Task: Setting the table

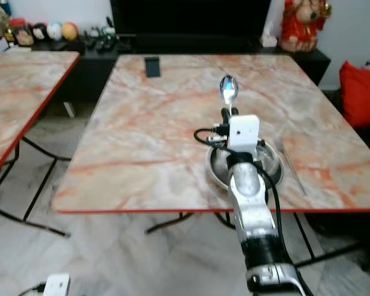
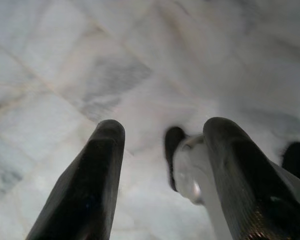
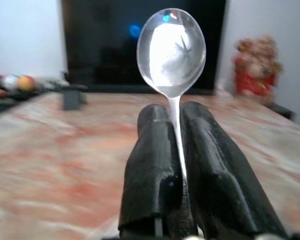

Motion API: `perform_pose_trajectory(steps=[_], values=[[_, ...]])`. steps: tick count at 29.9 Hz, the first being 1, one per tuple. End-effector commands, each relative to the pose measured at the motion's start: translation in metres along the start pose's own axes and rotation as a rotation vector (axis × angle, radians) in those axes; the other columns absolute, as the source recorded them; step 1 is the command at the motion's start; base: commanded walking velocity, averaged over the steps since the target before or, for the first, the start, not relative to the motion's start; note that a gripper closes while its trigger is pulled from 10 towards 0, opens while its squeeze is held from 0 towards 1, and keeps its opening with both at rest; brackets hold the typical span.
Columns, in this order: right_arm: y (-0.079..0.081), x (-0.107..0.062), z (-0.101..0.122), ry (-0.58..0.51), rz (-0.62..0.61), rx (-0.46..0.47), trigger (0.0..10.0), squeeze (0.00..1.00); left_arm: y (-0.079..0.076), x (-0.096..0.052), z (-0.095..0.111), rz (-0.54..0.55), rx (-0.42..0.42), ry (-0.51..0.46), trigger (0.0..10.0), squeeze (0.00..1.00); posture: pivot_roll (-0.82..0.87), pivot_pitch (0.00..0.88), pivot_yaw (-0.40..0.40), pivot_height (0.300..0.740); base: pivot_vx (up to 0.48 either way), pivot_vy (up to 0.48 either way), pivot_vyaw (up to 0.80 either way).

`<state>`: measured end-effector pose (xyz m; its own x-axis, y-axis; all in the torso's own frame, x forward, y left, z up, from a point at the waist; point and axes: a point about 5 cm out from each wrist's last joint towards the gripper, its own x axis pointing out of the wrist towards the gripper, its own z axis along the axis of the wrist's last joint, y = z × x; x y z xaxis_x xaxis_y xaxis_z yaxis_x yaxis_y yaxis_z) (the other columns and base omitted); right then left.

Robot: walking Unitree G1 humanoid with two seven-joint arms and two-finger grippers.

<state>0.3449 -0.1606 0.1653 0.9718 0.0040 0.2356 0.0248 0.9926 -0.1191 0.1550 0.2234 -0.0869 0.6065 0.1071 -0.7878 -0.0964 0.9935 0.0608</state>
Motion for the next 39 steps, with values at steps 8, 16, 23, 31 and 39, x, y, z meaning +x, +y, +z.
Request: perform_pose_trajectory(steps=[8, 16, 23, 31, 39], values=[[0.0008, 0.0065, 0.0103, -0.032, 0.0, 0.006, 10.0, 0.0, 0.0041, -0.0019, -0.006, 0.003, 0.017, 0.024, 10.0, 0.0, -0.08, 0.0, 0.019, 0.72, 0.0, -0.472, 0.0], [0.0005, 0.0045, 0.0074, -0.019, 0.0, 0.005, 10.0, 0.0, 0.0035, -0.0012, -0.0043, 0.008, 0.012, 0.024, 10.0, 0.0, -0.08, 0.0, 0.023, 0.72, 0.0, -0.15, 0.0], [0.0019, 0.0058, 0.0072, -0.014, 0.005, 0.003, 10.0, 0.0, 0.0052, -0.0012, -0.0033, 0.012, 0.001, 0.016, 10.0, 0.0, -0.08, 0.0, 0.024, 0.72, 0.0, 0.0, 0.0], [0.0075, 0.0047, 0.0046, 0.001, 0.018, 0.01, 10.0, 0.0, 0.0103, -0.0017, -0.0023, 0.02, -0.016, 0.012, 10.0, 0.0, -0.07, 0.0, 0.031, 0.72, 0.0, 0.0, 0.0], [0.0056, 0.0042, 0.0038, 0.005, 0.013, 0.01, 10.0, 0.0, 0.0084, -0.0012, -0.0023, 0.014, -0.035, 0.016, 10.0, 0.0, -0.08, 0.0, 0.033, 0.72, 0.0, 0.24, 0.0]])
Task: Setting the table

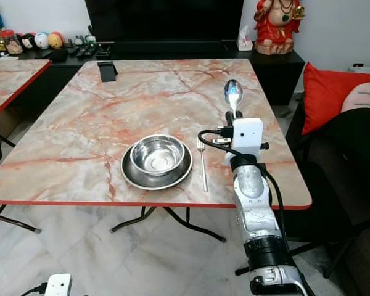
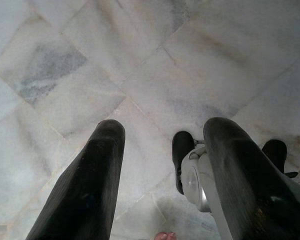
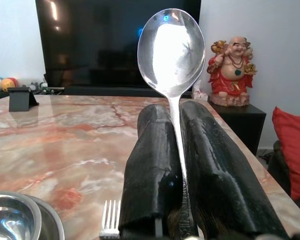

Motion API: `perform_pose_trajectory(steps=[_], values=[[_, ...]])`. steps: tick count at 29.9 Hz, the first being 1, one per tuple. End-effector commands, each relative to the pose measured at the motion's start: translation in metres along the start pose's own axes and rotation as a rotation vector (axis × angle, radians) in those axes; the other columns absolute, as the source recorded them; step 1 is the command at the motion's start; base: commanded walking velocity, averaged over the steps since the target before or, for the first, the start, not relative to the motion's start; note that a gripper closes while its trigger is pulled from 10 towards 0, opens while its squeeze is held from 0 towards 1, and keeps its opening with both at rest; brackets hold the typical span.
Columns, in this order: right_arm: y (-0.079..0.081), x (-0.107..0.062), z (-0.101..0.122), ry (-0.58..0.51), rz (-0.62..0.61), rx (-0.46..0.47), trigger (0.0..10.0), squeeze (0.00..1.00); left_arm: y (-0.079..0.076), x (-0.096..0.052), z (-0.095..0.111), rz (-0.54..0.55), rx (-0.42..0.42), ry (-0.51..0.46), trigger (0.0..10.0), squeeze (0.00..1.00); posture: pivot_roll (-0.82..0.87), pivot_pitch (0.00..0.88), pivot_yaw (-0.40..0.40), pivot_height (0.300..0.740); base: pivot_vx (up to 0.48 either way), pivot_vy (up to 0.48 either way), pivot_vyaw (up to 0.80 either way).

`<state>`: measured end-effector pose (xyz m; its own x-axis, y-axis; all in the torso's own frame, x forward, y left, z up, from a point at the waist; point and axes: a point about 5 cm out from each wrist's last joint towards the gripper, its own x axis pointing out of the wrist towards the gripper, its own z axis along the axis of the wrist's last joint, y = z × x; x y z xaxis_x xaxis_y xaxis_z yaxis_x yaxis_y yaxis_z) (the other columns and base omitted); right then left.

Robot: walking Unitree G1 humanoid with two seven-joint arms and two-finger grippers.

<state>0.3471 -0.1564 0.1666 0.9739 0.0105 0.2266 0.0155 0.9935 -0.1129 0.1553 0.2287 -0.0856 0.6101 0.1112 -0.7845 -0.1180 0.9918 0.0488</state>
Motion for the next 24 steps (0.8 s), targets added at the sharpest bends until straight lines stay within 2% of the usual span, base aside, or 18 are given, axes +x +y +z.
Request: perform_pose_trajectory(steps=[1, 19, 24], values=[[0.0017, 0.0018, 0.0025, -0.002, 0.006, 0.001, 10.0, 0.0, 0.0028, -0.0007, -0.0029, 0.011, -0.007, 0.018, 10.0, 0.0, -0.08, 0.0, 0.033, 0.72, 0.0, 0.296, 0.0], [0.0037, 0.0024, 0.0009, 0.012, 0.012, -0.001, 10.0, 0.0, 0.0022, 0.0, 0.0004, 0.004, 0.01, 0.006, 10.0, 0.0, -0.07, 0.0, 0.038, 0.72, 0.0, 0.016, 0.0], [0.004, 0.0027, 0.0015, 0.012, 0.014, 0.0, 10.0, 0.0, 0.0026, 0.0, 0.0003, 0.005, 0.012, 0.007, 10.0, 0.0, -0.07, 0.0, 0.039, 0.72, 0.271, 0.0, 0.0]])
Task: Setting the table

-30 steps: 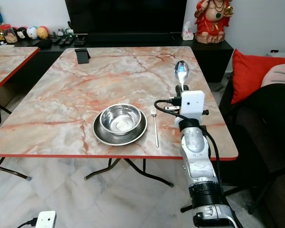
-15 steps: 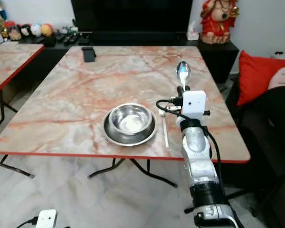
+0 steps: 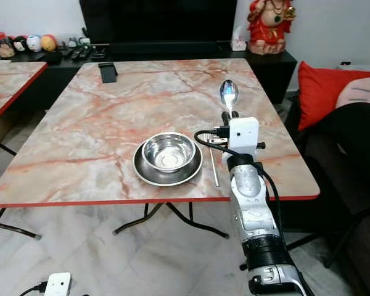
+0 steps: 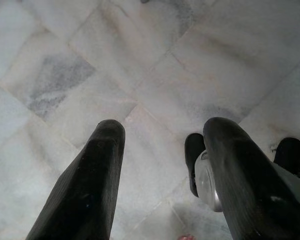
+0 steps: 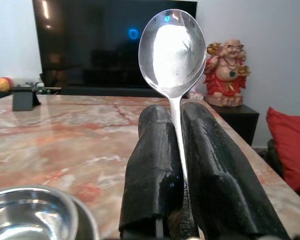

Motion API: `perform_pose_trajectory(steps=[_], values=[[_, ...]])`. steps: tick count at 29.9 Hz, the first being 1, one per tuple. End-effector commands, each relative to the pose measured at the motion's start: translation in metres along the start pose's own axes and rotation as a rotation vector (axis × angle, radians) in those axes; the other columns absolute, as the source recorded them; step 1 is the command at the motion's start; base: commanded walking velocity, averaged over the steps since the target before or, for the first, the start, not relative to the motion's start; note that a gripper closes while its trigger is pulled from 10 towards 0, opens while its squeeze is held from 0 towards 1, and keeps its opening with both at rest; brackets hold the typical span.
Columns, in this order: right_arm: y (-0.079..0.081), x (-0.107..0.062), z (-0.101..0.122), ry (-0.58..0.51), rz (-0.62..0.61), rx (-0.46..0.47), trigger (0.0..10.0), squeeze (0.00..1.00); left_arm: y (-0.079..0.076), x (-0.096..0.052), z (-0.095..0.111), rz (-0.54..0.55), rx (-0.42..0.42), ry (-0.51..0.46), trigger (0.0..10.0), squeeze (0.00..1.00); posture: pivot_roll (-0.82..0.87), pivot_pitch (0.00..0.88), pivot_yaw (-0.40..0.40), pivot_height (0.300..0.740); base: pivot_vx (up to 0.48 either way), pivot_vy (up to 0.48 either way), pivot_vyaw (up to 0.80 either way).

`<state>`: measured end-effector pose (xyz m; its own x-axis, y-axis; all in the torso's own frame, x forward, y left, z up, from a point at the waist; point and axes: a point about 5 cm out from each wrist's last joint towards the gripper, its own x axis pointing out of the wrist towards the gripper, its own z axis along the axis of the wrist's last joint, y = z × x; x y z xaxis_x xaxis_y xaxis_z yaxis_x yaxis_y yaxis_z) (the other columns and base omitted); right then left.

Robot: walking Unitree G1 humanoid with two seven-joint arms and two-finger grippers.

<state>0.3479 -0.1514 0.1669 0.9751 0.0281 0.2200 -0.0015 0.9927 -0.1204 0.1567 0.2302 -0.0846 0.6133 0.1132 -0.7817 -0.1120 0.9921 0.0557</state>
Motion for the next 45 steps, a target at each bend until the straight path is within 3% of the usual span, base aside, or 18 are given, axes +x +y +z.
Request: perform_pose_trajectory(steps=[1, 16, 19, 27, 29, 32, 45], values=[[-0.001, 0.002, 0.001, 0.01, -0.003, 0.002, 10.0, 0.0, 0.002, 0.0, -0.001, 0.004, 0.002, 0.013, 10.0, 0.0, -0.07, 0.0, 0.038, 0.72, 0.307, 0.0, 0.0], [0.002, -0.001, -0.006, 0.057, 0.006, -0.01, 10.0, 0.0, 0.003, -0.001, -0.005, 0.011, 0.005, 0.028, 10.0, 0.0, -0.07, 0.0, 0.046, 0.72, 0.266, 0.0, 0.0], [0.001, -0.003, -0.014, 0.115, 0.003, -0.048, 10.0, 0.0, 0.005, -0.002, -0.005, 0.013, 0.009, 0.031, 10.0, 0.0, -0.08, 0.0, 0.047, 0.72, 0.0, 0.0, 0.0], [0.003, -0.011, -0.024, 0.191, 0.0, -0.042, 10.0, 0.0, 0.009, -0.002, -0.006, 0.009, 0.018, 0.039, 10.0, 0.0, -0.08, 0.0, 0.059, 0.72, 0.0, 0.0, 0.0], [0.0, -0.015, -0.038, 0.318, -0.025, -0.074, 10.0, 0.0, 0.009, -0.002, -0.006, 0.008, 0.019, 0.042, 10.0, 0.0, -0.08, 0.0, 0.061, 0.72, 0.0, 0.0, 0.0], [-0.004, -0.02, -0.052, 0.416, -0.053, -0.06, 10.0, 0.0, 0.009, -0.002, -0.006, 0.006, 0.02, 0.041, 10.0, 0.0, -0.08, 0.0, 0.06, 0.72, 0.0, 0.0, 0.0], [-0.006, -0.029, -0.065, 0.573, -0.032, -0.089, 10.0, 0.0, 0.007, -0.001, -0.005, -0.005, 0.017, 0.043, 10.0, 0.0, -0.08, 0.0, 0.061, 0.72, 0.0, 0.0, 0.0]])
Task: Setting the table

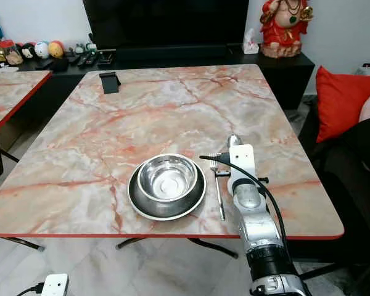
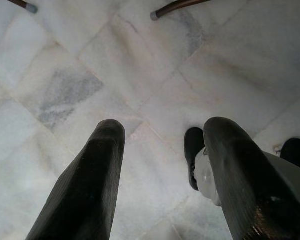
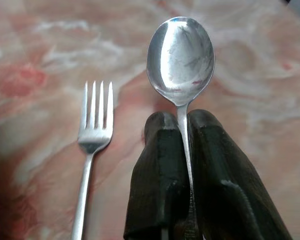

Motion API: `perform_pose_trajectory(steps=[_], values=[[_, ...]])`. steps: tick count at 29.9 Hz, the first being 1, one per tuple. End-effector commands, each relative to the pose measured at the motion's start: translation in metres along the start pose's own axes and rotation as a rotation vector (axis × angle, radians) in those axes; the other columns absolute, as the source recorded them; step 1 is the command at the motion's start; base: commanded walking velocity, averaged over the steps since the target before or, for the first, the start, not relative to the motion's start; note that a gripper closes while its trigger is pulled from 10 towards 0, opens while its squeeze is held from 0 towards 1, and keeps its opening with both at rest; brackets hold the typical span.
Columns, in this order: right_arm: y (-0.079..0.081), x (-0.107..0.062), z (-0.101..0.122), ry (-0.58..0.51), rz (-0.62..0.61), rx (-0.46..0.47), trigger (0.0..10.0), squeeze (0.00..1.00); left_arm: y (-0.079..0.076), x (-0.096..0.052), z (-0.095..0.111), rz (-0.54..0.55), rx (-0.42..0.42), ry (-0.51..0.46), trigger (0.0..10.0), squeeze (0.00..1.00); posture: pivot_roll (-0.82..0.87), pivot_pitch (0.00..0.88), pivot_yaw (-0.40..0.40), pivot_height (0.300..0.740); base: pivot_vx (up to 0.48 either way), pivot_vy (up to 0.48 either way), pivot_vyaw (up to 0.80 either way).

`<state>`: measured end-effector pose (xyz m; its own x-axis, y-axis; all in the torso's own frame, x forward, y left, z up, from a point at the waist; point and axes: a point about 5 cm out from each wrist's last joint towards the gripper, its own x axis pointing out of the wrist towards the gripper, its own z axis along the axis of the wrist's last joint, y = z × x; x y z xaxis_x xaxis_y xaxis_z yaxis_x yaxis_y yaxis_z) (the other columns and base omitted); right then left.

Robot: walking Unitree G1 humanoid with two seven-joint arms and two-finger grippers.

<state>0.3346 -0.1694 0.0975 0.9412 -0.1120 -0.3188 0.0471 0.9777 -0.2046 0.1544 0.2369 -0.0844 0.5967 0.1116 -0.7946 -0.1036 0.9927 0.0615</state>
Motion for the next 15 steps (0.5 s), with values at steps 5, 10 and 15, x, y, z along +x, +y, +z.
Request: perform_pose_trajectory(steps=[5, 10, 15], values=[[0.004, -0.002, -0.003, 0.04, 0.036, -0.025, 10.0, 0.0, -0.001, 0.0, -0.003, -0.004, 0.001, 0.022, 10.0, 0.0, -0.08, 0.0, 0.06, 0.72, 0.0, 0.0, 0.0], [0.006, -0.003, -0.007, 0.064, 0.035, -0.018, 10.0, 0.0, -0.001, 0.0, -0.003, -0.004, -0.005, 0.02, 10.0, 0.0, -0.08, 0.0, 0.059, 0.72, 0.0, 0.0, 0.0], [0.005, -0.002, -0.01, 0.076, 0.026, -0.021, 10.0, 0.0, -0.001, 0.0, -0.003, -0.005, -0.006, 0.02, 10.0, 0.0, -0.08, 0.0, 0.059, 0.72, 0.0, 0.0, 0.0]])
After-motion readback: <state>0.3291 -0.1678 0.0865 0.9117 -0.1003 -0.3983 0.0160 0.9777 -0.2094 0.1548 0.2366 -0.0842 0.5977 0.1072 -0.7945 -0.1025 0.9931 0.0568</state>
